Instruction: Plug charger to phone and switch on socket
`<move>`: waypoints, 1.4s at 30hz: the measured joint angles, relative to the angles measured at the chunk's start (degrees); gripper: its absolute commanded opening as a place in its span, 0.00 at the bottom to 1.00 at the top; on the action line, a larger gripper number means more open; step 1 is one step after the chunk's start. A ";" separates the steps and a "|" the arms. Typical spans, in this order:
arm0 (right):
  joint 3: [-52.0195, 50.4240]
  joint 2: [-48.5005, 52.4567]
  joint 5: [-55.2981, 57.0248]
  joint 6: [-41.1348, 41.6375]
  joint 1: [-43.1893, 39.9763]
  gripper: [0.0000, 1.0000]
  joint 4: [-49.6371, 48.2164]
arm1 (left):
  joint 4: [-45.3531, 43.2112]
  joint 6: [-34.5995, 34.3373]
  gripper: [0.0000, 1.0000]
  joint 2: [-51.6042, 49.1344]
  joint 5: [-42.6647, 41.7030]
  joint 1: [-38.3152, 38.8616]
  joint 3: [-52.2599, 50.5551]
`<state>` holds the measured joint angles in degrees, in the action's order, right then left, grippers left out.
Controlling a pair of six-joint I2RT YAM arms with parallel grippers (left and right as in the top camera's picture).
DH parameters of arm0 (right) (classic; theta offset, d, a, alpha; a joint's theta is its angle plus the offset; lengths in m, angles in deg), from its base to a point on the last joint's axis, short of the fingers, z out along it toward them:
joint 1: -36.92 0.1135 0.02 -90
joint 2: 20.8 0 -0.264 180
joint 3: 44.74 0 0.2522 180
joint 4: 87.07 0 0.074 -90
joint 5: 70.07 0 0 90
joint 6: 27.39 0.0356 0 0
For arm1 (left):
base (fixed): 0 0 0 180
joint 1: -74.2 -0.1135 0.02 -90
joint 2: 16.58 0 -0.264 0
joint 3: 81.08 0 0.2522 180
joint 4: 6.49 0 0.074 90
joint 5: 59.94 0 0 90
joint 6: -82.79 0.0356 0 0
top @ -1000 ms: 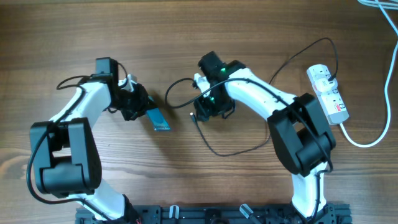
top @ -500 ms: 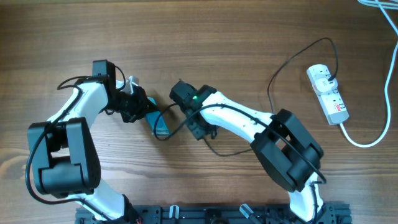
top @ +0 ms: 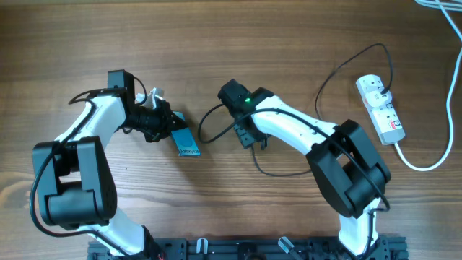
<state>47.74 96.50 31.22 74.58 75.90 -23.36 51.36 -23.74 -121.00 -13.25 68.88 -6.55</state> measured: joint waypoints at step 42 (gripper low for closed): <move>-0.59 0.02 -15.37 -3.21 -8.76 0.42 -5.73 | -2.05 0.00 0.04 0.00 0.17 0.00 0.00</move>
<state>47.15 96.52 15.86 71.37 67.13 -29.08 49.31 -23.74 -121.00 -13.08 68.88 -6.55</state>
